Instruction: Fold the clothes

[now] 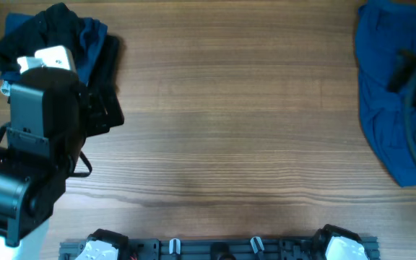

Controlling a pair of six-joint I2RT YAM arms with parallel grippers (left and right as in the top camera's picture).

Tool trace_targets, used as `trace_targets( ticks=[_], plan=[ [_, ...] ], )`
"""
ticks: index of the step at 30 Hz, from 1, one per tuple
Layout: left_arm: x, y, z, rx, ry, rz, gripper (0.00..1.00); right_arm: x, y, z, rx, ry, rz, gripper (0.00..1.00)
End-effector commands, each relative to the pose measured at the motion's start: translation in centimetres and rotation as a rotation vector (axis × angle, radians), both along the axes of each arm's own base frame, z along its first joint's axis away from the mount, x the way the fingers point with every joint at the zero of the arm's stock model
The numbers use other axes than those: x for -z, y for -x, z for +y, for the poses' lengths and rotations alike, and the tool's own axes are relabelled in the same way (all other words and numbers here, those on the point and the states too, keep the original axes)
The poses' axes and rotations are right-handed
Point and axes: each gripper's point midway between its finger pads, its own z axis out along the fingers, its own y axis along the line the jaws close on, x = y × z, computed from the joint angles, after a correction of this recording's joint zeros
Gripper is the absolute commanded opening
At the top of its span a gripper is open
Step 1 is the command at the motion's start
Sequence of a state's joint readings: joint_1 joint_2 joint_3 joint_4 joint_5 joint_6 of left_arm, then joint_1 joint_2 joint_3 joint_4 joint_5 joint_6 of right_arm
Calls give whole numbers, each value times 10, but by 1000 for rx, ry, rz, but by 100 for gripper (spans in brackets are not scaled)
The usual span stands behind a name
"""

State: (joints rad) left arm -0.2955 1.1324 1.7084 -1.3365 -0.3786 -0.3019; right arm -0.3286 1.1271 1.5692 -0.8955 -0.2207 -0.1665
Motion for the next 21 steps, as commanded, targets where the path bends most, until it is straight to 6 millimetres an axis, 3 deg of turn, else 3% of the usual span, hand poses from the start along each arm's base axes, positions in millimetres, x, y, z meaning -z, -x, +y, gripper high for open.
trace_targets(
  ticks=[1, 16, 19, 21],
  plan=[
    [8, 8, 6, -30, -10, 6, 100, 14, -22, 32, -271, 30, 15, 100],
    [18, 3, 4, -29, -21, 43, 100, 130, -79, 12, -260, -139, 343, 100],
    [21, 3, -4, 8, 14, 57, 100, 149, -86, 9, -259, -161, 388, 100],
    [25, 5, -22, 81, 85, 80, 100, 160, -90, 8, -259, -174, 415, 100]
  ],
)
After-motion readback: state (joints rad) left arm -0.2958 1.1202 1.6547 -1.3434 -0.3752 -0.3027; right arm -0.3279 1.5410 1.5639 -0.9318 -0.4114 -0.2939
